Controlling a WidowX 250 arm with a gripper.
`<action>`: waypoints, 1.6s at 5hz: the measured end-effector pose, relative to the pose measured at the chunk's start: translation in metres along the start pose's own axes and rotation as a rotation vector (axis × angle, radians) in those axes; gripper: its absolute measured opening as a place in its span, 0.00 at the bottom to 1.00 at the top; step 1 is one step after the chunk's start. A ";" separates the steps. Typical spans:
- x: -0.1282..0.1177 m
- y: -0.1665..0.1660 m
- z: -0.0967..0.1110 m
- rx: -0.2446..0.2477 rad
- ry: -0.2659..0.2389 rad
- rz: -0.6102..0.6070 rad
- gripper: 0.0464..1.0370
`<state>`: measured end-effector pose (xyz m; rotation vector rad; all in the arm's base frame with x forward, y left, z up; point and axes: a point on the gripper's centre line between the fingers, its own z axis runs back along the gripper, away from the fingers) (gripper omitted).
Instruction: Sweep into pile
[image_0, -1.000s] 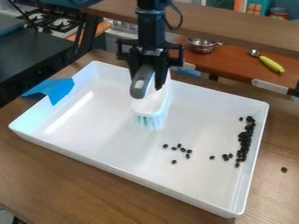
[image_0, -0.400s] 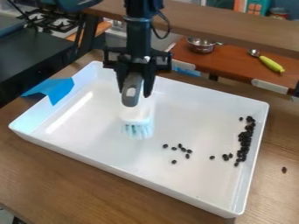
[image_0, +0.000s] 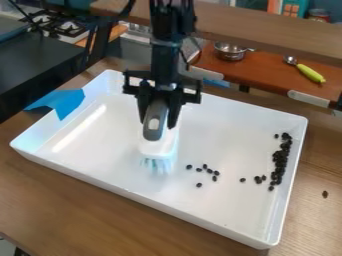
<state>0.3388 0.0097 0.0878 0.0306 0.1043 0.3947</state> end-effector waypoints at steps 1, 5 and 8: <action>-0.012 -0.003 -0.010 0.019 0.037 -0.018 0.44; -0.016 -0.039 -0.021 0.077 0.070 0.031 0.45; 0.001 -0.122 -0.023 0.033 0.138 0.134 0.44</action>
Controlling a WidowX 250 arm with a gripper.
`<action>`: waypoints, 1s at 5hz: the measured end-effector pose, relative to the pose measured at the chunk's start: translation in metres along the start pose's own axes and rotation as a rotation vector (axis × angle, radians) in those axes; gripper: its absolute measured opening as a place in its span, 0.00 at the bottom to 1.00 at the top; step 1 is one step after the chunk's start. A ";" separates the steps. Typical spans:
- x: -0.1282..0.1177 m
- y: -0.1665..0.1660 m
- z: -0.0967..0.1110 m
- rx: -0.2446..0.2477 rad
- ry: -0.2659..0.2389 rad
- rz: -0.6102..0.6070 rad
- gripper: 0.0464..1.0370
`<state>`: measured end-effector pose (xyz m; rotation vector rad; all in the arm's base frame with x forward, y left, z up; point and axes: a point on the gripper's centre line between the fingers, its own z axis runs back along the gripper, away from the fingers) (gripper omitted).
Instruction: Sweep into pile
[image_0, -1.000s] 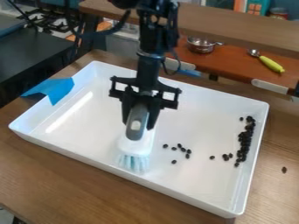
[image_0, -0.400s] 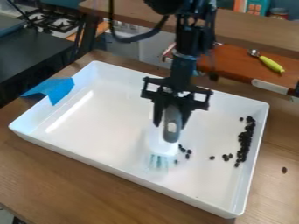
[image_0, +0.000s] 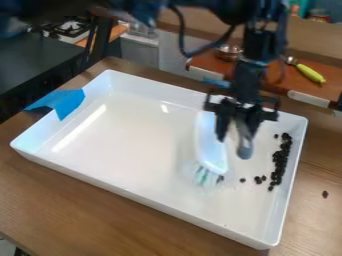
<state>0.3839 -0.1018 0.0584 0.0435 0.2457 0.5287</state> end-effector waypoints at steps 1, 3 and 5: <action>0.002 -0.017 -0.004 -0.016 0.013 0.011 0.44; -0.001 -0.042 0.011 -0.130 0.089 -0.019 0.44; 0.014 -0.049 0.027 -0.406 0.171 -0.131 0.44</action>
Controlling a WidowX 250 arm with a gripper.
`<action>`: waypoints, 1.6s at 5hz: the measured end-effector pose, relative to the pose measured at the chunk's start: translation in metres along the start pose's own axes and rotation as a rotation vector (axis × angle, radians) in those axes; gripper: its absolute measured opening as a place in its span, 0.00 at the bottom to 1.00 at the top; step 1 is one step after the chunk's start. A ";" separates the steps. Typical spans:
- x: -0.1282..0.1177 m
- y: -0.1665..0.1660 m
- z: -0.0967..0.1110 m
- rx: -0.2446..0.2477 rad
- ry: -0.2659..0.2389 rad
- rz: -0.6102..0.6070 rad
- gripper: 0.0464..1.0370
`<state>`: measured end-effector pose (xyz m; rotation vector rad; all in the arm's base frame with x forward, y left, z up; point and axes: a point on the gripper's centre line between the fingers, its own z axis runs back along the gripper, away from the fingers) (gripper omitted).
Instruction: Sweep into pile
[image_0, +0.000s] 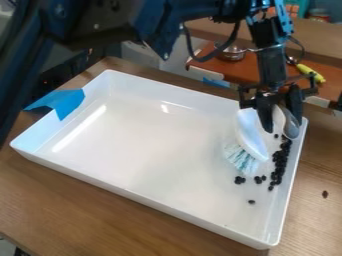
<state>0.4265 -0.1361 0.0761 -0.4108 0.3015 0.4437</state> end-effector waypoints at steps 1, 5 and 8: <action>0.000 -0.004 -0.015 -0.063 0.012 -0.074 0.44; 0.006 0.040 0.079 -0.345 0.066 -0.108 0.42; 0.011 0.130 0.113 -0.505 0.115 -0.308 0.42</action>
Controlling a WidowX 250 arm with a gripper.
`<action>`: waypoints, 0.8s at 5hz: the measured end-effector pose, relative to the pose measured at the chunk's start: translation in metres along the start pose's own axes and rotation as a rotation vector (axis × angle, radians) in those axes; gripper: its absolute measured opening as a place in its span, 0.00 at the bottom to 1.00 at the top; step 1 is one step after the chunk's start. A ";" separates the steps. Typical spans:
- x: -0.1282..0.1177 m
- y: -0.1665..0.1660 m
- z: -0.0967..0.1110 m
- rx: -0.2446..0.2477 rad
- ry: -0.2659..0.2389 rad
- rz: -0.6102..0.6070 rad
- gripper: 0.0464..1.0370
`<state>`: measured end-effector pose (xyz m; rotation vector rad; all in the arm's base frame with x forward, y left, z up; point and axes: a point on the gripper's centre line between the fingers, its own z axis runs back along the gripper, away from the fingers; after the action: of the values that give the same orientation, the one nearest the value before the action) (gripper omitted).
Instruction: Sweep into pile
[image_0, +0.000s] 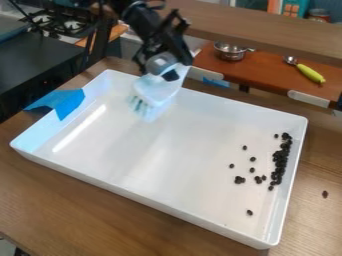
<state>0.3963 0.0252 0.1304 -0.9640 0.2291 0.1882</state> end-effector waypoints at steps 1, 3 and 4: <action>-0.010 0.016 0.013 -0.037 0.048 -0.016 0.42; -0.008 0.058 0.019 -0.067 0.137 -0.026 0.49; 0.003 0.082 0.030 -0.056 0.176 0.004 0.80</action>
<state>0.3809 0.0958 0.0811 -1.0370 0.3887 0.1138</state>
